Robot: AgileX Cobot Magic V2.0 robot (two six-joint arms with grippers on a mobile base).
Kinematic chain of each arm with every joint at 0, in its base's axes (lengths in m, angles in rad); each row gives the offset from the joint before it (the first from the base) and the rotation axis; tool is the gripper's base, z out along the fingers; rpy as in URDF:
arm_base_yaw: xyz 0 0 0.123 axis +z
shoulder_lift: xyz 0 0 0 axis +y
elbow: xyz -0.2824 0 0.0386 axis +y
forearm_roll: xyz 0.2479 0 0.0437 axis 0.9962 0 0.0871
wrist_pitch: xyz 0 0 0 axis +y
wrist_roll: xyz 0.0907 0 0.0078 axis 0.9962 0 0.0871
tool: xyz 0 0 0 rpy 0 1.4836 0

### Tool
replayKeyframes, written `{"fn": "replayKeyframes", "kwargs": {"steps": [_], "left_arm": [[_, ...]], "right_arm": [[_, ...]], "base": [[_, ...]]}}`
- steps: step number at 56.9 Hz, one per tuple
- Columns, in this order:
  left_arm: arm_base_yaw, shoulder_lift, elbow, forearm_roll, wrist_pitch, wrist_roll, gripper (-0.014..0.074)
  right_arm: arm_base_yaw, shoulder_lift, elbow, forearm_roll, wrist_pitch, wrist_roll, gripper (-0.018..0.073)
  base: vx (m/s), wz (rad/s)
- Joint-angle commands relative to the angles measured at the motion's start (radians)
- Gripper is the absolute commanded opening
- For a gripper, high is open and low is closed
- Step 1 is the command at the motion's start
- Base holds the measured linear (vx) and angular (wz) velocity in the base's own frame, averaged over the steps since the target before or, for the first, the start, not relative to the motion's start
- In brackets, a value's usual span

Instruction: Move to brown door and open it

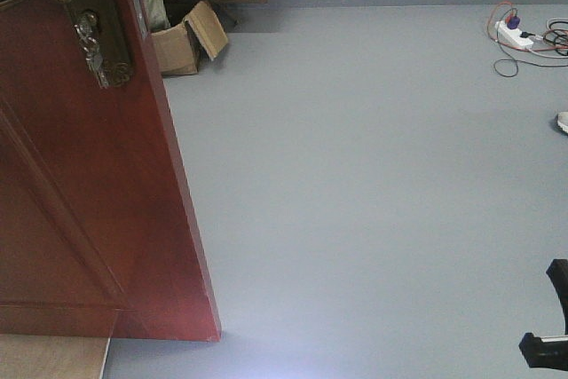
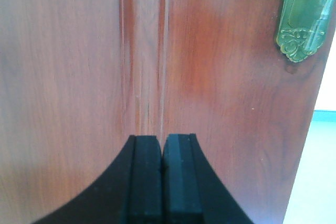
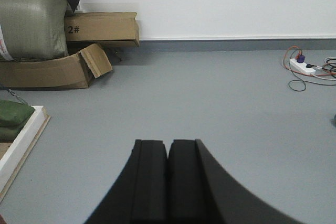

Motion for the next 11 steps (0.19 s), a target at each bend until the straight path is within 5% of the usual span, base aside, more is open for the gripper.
{"fn": "replayKeyframes", "kwargs": {"steps": [1,11], "left_arm": [[-0.006,-0.015,-0.016,0.001,-0.077,0.001,-0.0006],[-0.006,-0.015,-0.016,0.001,-0.077,0.001,-0.0006]], "right_arm": [[-0.001,-0.009,0.005,-0.003,-0.081,-0.006,0.0],[-0.001,-0.009,0.005,-0.003,-0.081,-0.006,0.0]], "base": [[0.0,0.0],[0.0,0.0]]}}
